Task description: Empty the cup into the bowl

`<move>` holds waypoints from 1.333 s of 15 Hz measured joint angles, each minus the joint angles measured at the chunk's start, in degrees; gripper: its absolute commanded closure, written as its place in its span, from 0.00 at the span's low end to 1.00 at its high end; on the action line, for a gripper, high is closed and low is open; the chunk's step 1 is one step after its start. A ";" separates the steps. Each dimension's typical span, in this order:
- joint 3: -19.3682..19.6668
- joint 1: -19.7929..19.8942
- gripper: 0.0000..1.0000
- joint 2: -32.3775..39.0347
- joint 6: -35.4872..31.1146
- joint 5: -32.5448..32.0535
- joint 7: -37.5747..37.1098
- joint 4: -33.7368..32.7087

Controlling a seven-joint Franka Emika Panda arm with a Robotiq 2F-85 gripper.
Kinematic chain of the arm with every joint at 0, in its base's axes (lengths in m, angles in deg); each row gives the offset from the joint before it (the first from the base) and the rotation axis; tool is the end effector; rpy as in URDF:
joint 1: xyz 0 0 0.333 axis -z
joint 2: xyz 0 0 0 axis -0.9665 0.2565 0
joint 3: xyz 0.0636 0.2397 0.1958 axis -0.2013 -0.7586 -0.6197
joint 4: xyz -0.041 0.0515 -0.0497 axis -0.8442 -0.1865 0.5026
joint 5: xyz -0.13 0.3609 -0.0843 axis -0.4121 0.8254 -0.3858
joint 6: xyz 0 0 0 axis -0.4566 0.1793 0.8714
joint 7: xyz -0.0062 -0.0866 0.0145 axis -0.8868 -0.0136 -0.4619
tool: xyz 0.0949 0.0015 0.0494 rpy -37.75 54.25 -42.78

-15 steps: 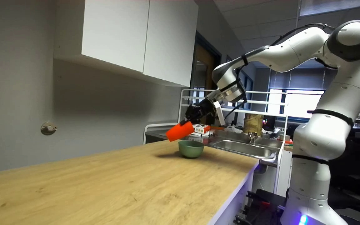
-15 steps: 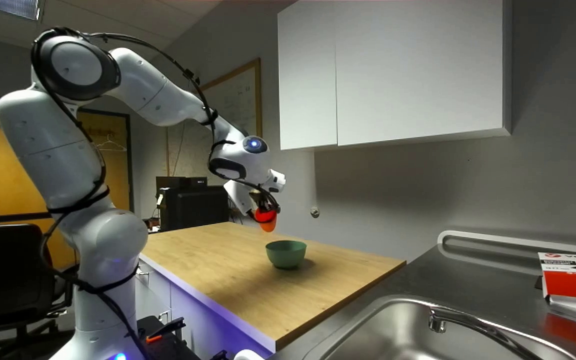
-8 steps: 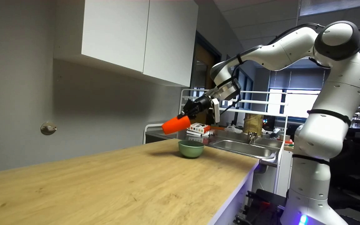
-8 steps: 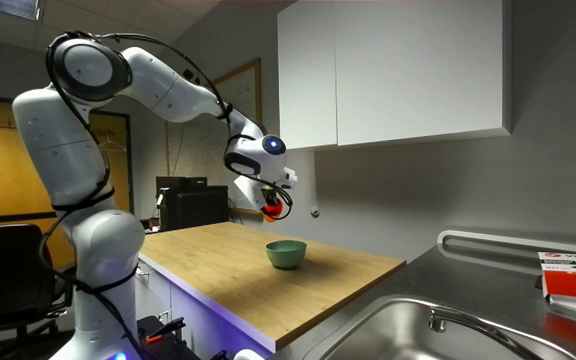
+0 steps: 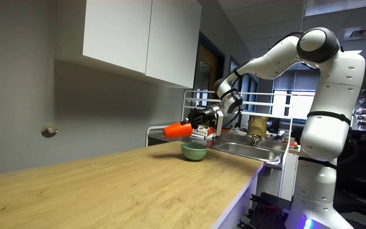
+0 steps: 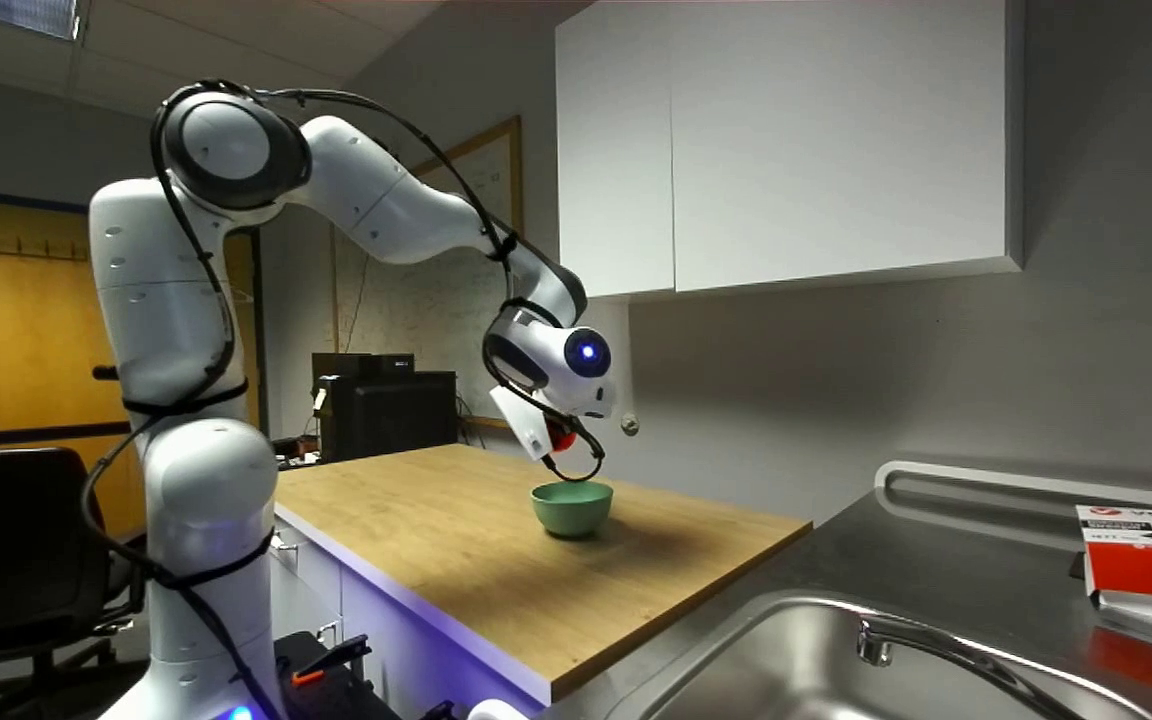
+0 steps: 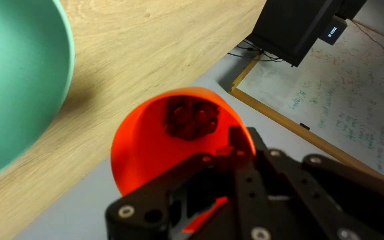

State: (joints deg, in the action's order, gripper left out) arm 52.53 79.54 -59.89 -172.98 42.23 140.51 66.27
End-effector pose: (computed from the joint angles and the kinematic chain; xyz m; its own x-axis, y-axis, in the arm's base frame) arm 0.4676 -0.0831 0.3828 0.8485 -0.3065 0.4313 0.2324 -0.5165 -0.8242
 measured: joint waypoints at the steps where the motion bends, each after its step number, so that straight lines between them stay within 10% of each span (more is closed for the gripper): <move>1: 0.00 0.73 0.98 1.29 1.61 0.73 1.00 -0.40; 20: 0.45 8.30 0.99 14.53 29.79 9.82 8.29 -7.45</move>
State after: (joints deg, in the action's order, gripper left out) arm 52.98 87.84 -45.36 -143.19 52.05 148.80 58.83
